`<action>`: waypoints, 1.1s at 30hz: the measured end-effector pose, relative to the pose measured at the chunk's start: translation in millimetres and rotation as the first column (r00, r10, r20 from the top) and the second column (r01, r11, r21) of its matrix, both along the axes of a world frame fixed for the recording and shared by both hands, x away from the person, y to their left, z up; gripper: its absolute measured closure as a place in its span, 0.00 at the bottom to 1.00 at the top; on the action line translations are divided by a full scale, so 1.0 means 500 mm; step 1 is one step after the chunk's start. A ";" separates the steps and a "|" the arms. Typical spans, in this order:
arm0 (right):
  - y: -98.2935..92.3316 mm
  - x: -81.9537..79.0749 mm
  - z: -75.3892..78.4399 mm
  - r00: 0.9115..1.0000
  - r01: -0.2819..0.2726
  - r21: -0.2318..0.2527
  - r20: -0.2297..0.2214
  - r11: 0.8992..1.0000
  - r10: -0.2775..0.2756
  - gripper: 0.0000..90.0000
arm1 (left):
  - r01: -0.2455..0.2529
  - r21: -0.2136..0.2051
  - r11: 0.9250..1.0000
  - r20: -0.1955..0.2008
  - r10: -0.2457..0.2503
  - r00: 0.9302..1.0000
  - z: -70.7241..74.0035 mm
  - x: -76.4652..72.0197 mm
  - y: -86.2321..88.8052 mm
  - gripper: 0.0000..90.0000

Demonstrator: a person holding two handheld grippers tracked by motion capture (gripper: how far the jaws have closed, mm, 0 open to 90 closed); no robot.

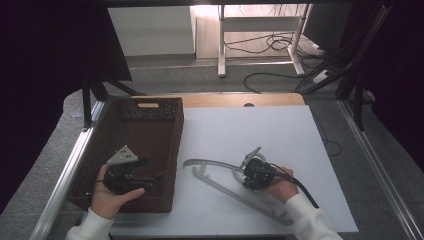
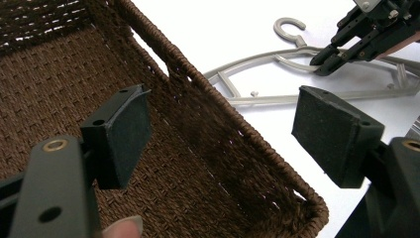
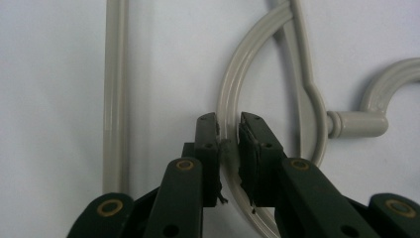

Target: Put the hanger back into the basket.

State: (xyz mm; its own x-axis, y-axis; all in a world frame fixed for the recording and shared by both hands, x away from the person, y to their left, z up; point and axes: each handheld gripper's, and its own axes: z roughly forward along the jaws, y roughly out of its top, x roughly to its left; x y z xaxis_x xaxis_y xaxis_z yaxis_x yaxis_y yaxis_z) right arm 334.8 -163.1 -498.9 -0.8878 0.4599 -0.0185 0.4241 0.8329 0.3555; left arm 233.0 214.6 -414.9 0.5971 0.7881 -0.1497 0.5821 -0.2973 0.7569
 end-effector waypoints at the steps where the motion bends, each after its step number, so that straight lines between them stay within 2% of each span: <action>1: 0.000 0.000 0.000 1.000 -0.003 -0.001 0.002 1.000 0.003 0.87 | 0.000 0.000 1.000 0.000 0.000 1.000 0.000 0.000 0.000 0.24; 8: 0.005 -0.004 0.001 0.999 -0.037 -0.018 0.027 0.999 0.038 0.90 | 0.004 0.003 1.000 0.001 -0.004 1.000 0.000 0.000 0.000 0.24; 14: 0.001 -0.002 0.004 0.999 -0.027 -0.024 0.042 0.999 0.028 0.90 | 0.003 0.006 1.000 0.001 -0.003 1.000 -0.001 0.001 0.002 0.24; 19: -0.013 -0.002 0.026 0.998 -0.016 0.026 0.067 1.000 0.014 0.90 | -0.003 0.005 1.000 0.000 0.003 1.000 -0.002 0.001 0.005 0.24; 26: -0.026 -0.006 0.048 0.996 -0.010 0.041 0.093 0.999 0.007 0.90 | 0.001 0.001 1.000 -0.001 -0.001 1.000 -0.002 0.001 0.006 0.24; 33: -0.041 -0.013 0.093 0.986 -0.024 0.067 0.164 0.997 0.013 0.90 | -0.008 -0.004 1.000 -0.004 0.008 1.000 -0.004 0.001 0.008 0.24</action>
State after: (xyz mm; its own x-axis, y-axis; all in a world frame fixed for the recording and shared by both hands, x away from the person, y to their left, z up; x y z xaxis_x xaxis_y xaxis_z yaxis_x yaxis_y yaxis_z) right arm 328.4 -183.4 -452.2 -0.8839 0.4484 -0.1330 0.3402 0.8115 0.4752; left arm 233.7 218.6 -416.7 0.5898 0.7925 -0.1553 0.5877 -0.2892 0.7557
